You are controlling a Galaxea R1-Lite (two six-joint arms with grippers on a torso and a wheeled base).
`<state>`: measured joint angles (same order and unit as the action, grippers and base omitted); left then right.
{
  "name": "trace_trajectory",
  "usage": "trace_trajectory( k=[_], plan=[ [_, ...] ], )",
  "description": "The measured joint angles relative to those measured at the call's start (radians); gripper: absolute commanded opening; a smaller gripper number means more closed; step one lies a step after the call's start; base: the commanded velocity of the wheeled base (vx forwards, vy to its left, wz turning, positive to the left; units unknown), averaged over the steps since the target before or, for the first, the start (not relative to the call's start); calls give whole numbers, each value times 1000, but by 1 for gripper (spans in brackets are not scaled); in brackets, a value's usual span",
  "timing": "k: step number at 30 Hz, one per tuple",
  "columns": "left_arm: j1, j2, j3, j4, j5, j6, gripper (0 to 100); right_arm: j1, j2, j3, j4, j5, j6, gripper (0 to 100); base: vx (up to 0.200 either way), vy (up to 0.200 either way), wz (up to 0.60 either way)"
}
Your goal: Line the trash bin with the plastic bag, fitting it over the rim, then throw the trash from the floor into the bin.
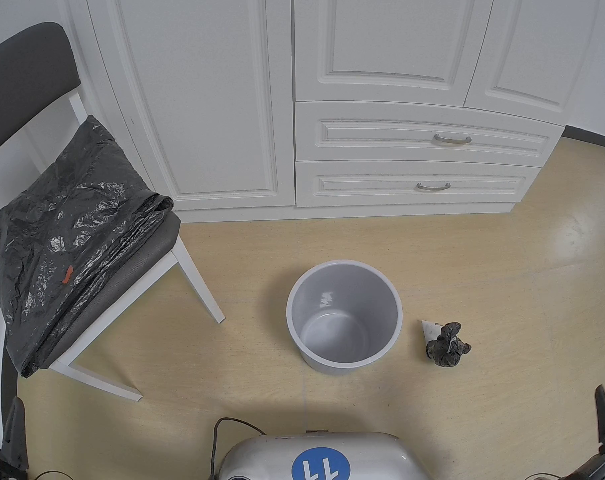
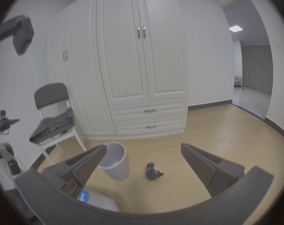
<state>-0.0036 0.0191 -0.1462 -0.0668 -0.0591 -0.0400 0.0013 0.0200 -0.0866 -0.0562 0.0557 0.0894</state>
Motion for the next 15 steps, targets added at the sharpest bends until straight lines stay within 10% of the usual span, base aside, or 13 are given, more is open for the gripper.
trace_trajectory(
  k=[15],
  plan=[
    [70, 473, -259, 61, 151, 257, 100, 11, 359, -263, -45, 40, -46, 100, 0, 0, 0]
  ],
)
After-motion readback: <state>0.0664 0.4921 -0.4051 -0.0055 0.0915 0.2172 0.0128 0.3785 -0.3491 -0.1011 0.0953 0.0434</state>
